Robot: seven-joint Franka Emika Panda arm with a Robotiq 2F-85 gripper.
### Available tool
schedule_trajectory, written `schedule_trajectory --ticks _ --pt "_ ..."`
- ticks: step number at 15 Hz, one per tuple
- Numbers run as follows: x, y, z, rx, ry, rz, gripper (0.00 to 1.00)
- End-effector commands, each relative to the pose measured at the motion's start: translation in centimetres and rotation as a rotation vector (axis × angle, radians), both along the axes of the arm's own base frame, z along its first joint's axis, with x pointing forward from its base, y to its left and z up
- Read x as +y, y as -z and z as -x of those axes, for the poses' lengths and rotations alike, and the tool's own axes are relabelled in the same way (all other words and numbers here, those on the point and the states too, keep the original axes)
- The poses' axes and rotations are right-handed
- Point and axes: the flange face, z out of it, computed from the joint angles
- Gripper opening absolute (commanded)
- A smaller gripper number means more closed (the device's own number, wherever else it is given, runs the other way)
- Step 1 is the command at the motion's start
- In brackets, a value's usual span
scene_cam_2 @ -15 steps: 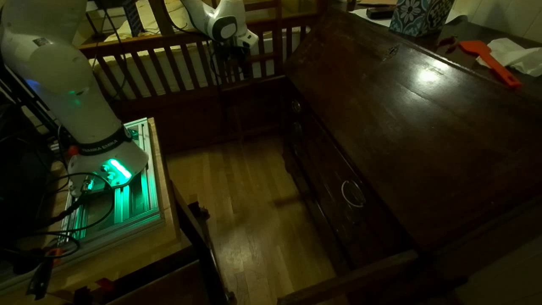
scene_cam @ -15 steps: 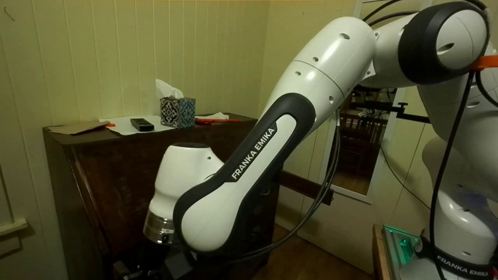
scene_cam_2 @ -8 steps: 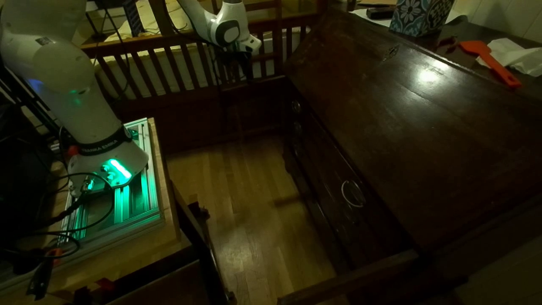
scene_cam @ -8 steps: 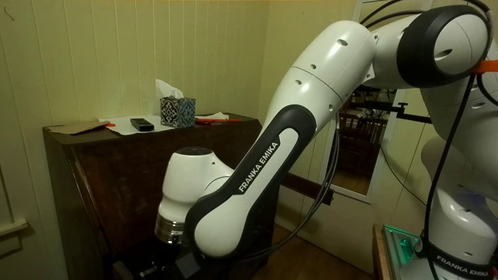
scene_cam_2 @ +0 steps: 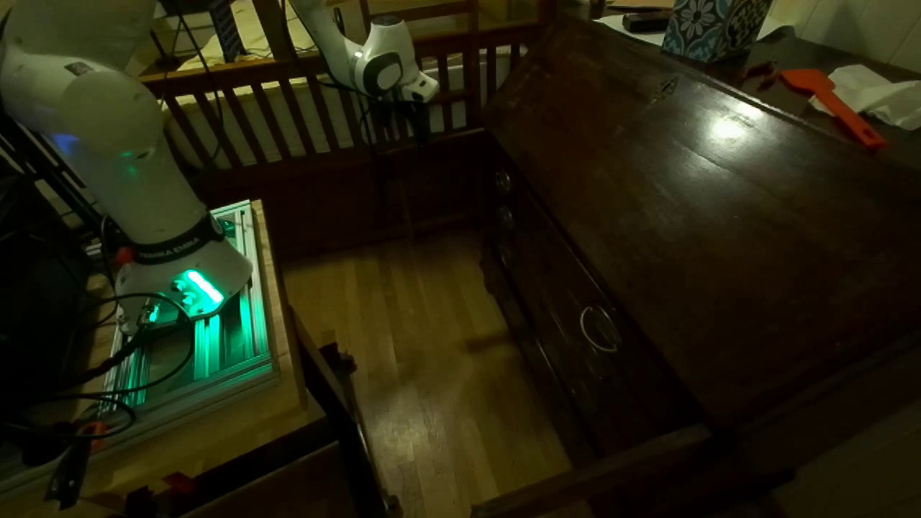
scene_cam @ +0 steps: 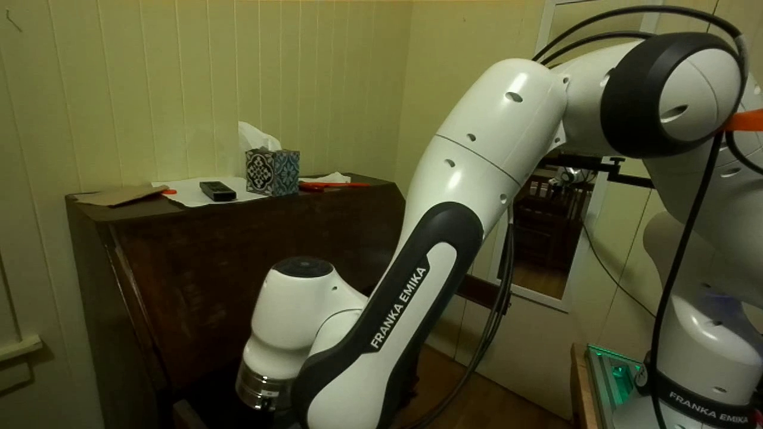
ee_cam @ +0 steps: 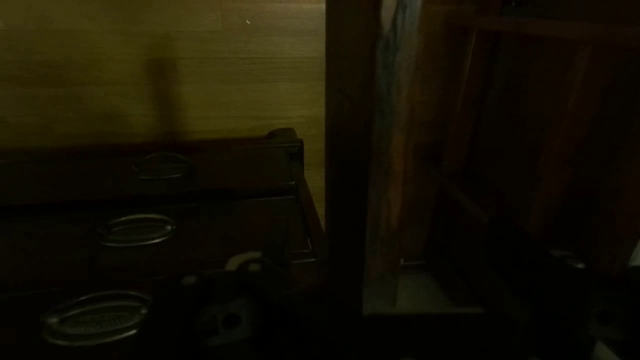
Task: Push the drawer closed
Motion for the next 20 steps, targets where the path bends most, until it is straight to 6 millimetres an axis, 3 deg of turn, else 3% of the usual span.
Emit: schedule_trajectory --ticks 1,6,7,8,11,17,20 --pt "1.2 1.2 0.5 0.000 0.050 0.007 1.00" --pt "2.2 1.6 1.5 0.025 0.083 0.015 0.99" --pt "2.3 1.6 1.6 0.026 0.088 0.016 0.83" --pt "2.4 1.5 1.7 0.026 0.094 0.017 0.74" --pt "2.4 1.4 1.9 0.030 0.114 0.026 0.64" --pt "2.1 1.3 2.0 0.046 0.137 0.057 0.70" --pt "2.1 1.3 2.0 0.060 0.138 0.068 0.60"
